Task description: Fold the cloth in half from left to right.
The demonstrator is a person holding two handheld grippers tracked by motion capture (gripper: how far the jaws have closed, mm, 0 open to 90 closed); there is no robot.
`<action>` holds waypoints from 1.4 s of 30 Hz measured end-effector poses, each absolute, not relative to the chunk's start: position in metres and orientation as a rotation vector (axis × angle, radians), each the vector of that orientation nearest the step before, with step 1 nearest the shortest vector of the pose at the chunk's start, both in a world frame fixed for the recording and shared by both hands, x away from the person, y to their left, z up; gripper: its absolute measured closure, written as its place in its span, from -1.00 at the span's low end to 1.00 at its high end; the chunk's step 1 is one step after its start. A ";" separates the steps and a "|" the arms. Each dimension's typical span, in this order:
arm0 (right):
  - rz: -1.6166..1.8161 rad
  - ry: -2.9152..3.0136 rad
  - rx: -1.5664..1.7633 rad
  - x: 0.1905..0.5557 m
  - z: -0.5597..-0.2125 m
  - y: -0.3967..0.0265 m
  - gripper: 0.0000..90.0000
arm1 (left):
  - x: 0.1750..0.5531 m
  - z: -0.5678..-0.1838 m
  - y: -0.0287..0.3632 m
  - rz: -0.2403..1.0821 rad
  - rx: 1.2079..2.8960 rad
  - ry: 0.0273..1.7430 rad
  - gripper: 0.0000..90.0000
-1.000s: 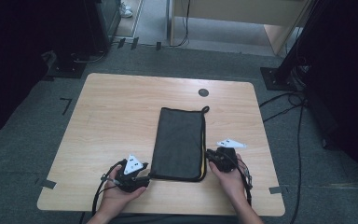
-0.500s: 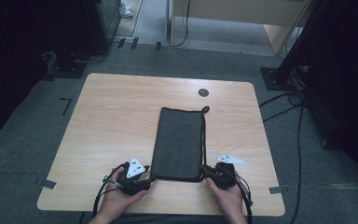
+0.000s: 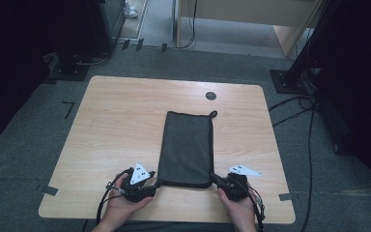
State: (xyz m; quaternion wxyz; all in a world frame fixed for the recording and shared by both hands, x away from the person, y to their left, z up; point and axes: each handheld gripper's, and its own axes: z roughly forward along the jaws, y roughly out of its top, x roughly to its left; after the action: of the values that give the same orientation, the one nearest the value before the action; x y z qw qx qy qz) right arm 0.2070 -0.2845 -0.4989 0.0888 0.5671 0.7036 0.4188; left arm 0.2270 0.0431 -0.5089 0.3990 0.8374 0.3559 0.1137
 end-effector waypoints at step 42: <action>1.167 2.067 1.587 0.245 -0.483 -0.303 0.14 | 0.268 -0.489 0.059 0.189 1.959 0.943 -0.16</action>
State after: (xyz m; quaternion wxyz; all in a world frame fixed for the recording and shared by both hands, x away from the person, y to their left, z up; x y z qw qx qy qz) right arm 0.2447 -0.3032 -0.4830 0.1428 0.5501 0.7165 0.4045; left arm 0.2676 0.0588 -0.4894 0.4615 0.7964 0.3833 0.0767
